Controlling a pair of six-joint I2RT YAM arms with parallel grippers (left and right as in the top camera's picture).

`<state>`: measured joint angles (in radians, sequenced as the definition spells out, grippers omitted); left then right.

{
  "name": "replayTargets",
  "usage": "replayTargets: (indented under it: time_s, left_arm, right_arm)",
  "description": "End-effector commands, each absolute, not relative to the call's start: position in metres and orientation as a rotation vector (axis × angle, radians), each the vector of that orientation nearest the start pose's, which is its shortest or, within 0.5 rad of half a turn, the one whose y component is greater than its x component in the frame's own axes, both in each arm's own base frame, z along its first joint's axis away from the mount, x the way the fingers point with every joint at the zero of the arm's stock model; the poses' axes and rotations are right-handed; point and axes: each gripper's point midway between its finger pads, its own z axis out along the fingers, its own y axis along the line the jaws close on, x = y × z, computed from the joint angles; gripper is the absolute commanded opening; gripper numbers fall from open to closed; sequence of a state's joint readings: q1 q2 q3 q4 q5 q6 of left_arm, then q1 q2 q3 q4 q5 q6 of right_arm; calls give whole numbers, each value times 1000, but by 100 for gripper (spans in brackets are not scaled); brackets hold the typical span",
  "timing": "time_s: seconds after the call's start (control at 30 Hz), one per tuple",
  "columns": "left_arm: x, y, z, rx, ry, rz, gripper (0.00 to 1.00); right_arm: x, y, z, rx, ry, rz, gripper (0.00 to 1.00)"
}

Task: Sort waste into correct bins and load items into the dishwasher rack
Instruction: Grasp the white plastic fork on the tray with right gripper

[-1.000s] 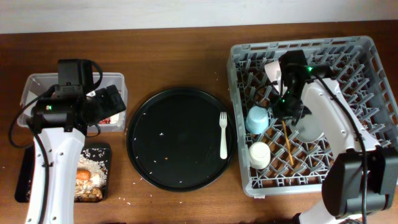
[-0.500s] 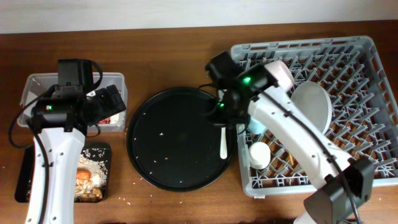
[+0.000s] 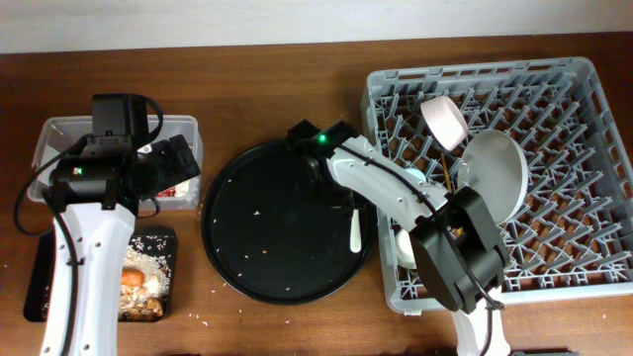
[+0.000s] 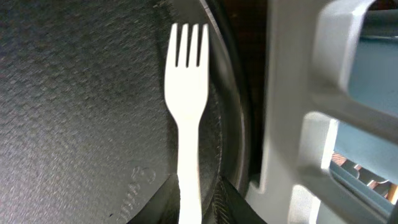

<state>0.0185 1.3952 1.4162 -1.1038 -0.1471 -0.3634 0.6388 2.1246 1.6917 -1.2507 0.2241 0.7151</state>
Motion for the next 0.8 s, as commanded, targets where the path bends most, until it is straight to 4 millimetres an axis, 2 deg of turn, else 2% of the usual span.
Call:
replayTargets:
  time_s: [0.0, 0.1, 0.23, 0.43, 0.57, 0.63, 0.77]
  left_arm:
    - [332, 34, 232, -556, 2550, 82, 99]
    - [332, 34, 232, -556, 2550, 82, 99]
    - [332, 34, 232, -556, 2550, 82, 99]
    - [332, 34, 232, -556, 2550, 82, 99]
    - [332, 34, 232, -556, 2550, 82, 99]
    - [332, 34, 232, -556, 2550, 82, 99]
    - [332, 34, 232, -556, 2550, 82, 99]
  right_arm:
    - [331, 189, 45, 152, 3051, -410, 29]
    - [328, 187, 38, 150, 3058, -419, 39]
    - [317, 181, 12, 149, 3081, -425, 40]
    - [310, 201, 7, 162, 3150, -265, 39]
    - [312, 202, 6, 161, 3144, -258, 39]
    - [315, 203, 6, 80, 3139, -244, 40]
    - [319, 197, 7, 76, 3106, -303, 40]
